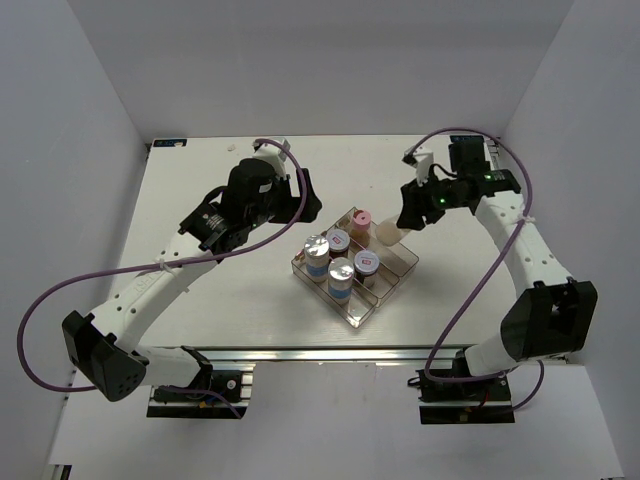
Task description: Organize the condiment bottles
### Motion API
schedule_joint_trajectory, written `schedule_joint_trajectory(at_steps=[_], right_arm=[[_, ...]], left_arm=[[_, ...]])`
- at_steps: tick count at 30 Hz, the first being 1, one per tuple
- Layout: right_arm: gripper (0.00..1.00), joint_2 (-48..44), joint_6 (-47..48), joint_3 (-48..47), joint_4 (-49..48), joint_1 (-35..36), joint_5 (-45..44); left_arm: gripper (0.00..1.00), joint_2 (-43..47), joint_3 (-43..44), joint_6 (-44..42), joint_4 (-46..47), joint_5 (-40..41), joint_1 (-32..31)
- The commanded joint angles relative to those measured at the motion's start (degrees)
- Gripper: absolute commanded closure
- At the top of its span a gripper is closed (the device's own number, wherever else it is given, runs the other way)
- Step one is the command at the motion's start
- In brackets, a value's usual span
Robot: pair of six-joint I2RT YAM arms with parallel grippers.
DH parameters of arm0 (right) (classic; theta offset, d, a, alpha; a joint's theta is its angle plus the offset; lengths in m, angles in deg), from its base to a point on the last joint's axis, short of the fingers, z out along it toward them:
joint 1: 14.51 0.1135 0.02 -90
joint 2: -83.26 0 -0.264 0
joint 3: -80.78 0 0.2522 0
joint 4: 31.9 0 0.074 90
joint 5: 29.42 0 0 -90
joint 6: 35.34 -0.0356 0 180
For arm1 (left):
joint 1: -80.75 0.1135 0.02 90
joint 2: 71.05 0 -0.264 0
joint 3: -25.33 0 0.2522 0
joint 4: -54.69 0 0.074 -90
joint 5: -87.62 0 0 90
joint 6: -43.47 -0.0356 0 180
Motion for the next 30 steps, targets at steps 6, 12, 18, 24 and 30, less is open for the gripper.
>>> schedule_joint_trajectory(at_steps=[6, 12, 18, 24, 30], right_arm=[[1.0, 2.61, -0.25, 1.98, -3.34, 2.37, -3.05], [1.0, 5.59, 0.27, 2.86, -3.52, 3.59, -5.43], [1.0, 6.92, 0.62, 4.26, -4.22, 7.54, -8.24], [0.73, 7.88, 0.62, 4.36, -5.28, 11.59, -13.6], [0.34, 8.58, 0.62, 3.83, -5.37, 12.82, -14.66]], left_arm=[[0.03, 2.85, 1.45, -0.2, -1.23, 1.71, 0.4], [0.03, 2.94, 1.44, -0.2, -1.4, 1.89, 0.4], [0.03, 2.5, 1.8, -0.2, -1.58, 1.89, 0.4], [0.03, 3.2, 1.27, -0.03, -1.84, 2.32, 0.4], [0.03, 4.08, 0.57, 0.33, -2.11, 2.76, 0.4]])
